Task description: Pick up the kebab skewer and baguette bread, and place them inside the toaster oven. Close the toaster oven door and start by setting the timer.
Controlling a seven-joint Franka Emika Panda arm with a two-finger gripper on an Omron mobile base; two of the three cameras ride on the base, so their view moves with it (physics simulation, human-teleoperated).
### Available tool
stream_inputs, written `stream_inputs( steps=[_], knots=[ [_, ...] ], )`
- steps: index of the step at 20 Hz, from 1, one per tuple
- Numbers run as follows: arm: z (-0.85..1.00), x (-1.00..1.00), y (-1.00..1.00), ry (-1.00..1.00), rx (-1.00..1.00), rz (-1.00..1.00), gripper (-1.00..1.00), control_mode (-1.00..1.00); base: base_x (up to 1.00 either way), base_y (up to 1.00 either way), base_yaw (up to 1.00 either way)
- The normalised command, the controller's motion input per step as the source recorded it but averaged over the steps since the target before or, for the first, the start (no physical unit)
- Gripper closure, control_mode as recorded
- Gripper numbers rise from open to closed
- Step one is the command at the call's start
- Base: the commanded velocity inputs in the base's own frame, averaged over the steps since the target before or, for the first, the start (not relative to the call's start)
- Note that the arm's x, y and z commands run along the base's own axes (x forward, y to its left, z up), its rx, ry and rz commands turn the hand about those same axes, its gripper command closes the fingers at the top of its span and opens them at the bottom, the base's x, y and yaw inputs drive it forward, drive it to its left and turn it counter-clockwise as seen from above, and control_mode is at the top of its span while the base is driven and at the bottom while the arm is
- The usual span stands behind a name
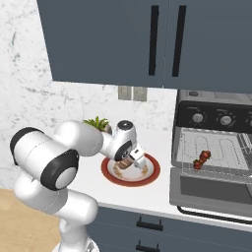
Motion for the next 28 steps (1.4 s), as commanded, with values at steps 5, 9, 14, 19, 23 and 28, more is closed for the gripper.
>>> stream_inputs(
  steps=[5, 9, 14, 19, 23, 28],
  knots=[
    [-0.21, -0.12, 0.02, 0.00, 0.08, 0.00, -1.00, -1.00, 0.00, 0.00, 0.00],
    [-0.22, -0.24, 0.03, 0.00, 0.08, 0.00, -1.00, -1.00, 0.00, 0.00, 0.00],
    [-0.16, -0.11, 0.01, 0.00, 0.04, 0.00, -1.00, -1.00, 0.00, 0.00, 0.00],
    [0.00, 0.00, 0.03, 0.00, 0.00, 0.00, -1.00, -1.00, 0.00, 0.00, 0.00],
    [0.00, 0.00, 0.22, 0.00, 0.00, 0.04, -1.00, -1.00, 0.00, 0.00, 0.00],
    [-0.11, -0.04, 0.04, 0.00, 0.00, 0.09, -1.00, -1.00, 0.00, 0.00, 0.00]
  ],
)
